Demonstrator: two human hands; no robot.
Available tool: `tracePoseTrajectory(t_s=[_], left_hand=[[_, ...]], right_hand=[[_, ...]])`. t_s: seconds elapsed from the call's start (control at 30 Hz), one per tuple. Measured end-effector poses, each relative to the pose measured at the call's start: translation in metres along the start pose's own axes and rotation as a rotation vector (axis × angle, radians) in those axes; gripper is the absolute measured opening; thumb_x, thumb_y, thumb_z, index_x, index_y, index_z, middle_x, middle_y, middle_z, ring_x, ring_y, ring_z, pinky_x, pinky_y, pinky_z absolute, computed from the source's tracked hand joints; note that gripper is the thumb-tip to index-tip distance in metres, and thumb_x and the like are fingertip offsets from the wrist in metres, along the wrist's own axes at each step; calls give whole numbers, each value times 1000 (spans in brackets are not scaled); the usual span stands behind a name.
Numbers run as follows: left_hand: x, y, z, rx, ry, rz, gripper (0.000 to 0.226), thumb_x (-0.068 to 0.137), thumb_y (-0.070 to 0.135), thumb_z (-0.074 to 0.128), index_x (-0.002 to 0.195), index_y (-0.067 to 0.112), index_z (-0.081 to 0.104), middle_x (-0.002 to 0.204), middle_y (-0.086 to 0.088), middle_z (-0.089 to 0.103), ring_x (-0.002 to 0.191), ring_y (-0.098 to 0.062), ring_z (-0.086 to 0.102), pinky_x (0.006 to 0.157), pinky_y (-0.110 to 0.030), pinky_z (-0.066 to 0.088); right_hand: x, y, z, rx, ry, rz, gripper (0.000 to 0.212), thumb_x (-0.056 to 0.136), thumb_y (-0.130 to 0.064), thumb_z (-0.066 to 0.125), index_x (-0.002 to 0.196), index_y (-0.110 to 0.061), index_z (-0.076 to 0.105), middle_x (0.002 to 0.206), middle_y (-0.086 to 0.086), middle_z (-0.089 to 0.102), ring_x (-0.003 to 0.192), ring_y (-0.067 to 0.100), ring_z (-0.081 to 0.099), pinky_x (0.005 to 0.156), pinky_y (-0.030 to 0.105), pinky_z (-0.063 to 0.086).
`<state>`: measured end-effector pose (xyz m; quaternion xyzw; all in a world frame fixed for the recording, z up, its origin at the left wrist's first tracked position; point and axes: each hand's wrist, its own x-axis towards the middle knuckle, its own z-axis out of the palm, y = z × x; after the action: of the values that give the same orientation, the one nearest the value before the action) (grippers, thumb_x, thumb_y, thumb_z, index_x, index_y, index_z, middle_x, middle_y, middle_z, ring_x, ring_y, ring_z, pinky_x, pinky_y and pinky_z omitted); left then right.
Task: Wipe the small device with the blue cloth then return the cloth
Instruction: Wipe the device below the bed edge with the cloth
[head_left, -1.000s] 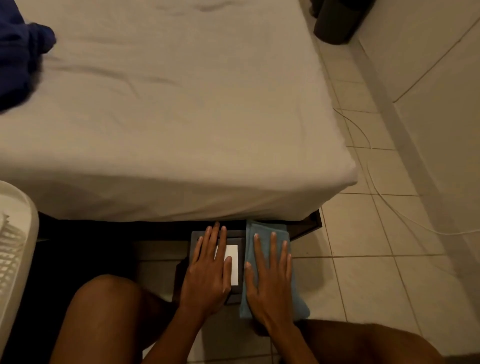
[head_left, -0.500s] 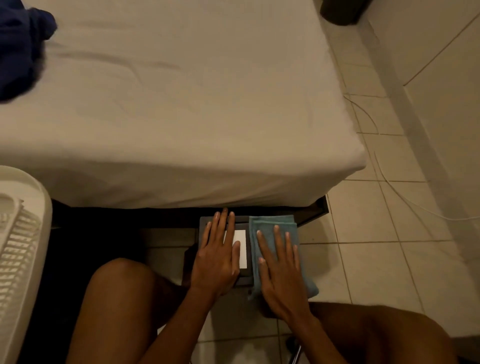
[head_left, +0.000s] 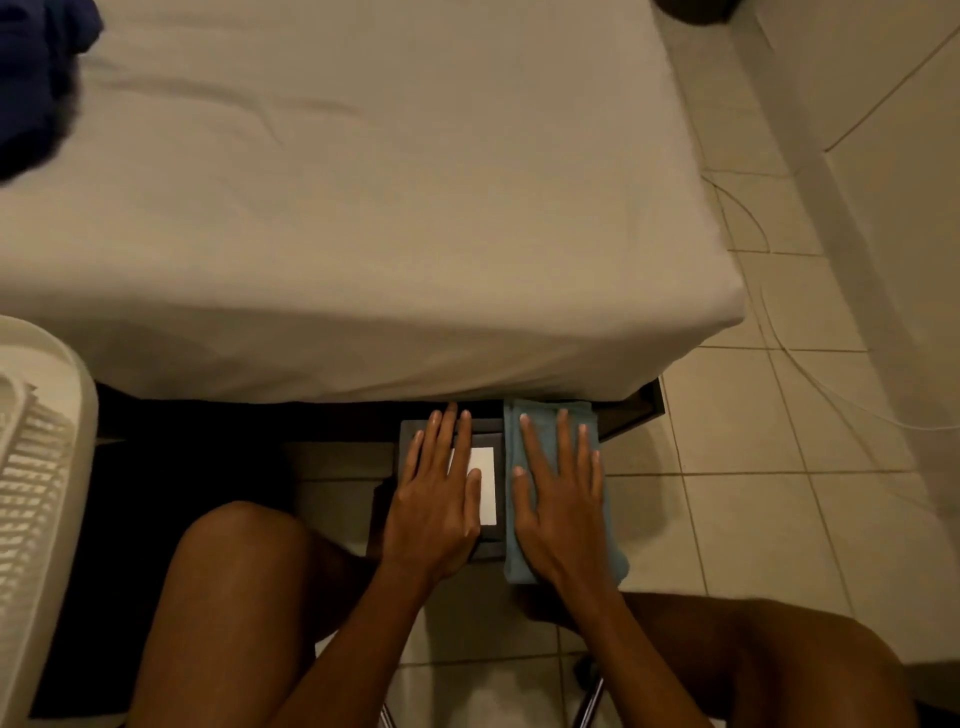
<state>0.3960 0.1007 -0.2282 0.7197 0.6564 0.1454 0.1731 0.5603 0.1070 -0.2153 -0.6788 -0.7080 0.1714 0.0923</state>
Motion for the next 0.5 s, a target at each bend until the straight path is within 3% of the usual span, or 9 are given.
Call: tracePoseTrajectory(t_s=[0.23,0.4,0.5], left_hand=[[-1,-1,0,1,-4,-2,60,105,33,25,158,13,5,167,-5,5,154,-17,-2,124,-41,17],[2,-2,2,-5,8,-14,60,105,33,23,158,10,8,167,-5,6,154,-16,-2,125,-37,10],[-1,-3,3,-19,15,-9,58,105,31,24,157,9,12,166,-6,9,154,-17,1,125,-35,10]], right_hand=[[-36,3,6,1,-65,-88,58,104,-48,22,158,-39,4,168,-4,-9,154,21,-12,124,48,0],[4,-17,7,-9,25,72,58,104,-46,19,159,-37,1,168,2,-10,154,22,-13,124,49,-1],[-19,-28,15,-12,41,66,59,104,-45,19,160,-31,5,168,5,-7,154,25,-10,124,51,3]])
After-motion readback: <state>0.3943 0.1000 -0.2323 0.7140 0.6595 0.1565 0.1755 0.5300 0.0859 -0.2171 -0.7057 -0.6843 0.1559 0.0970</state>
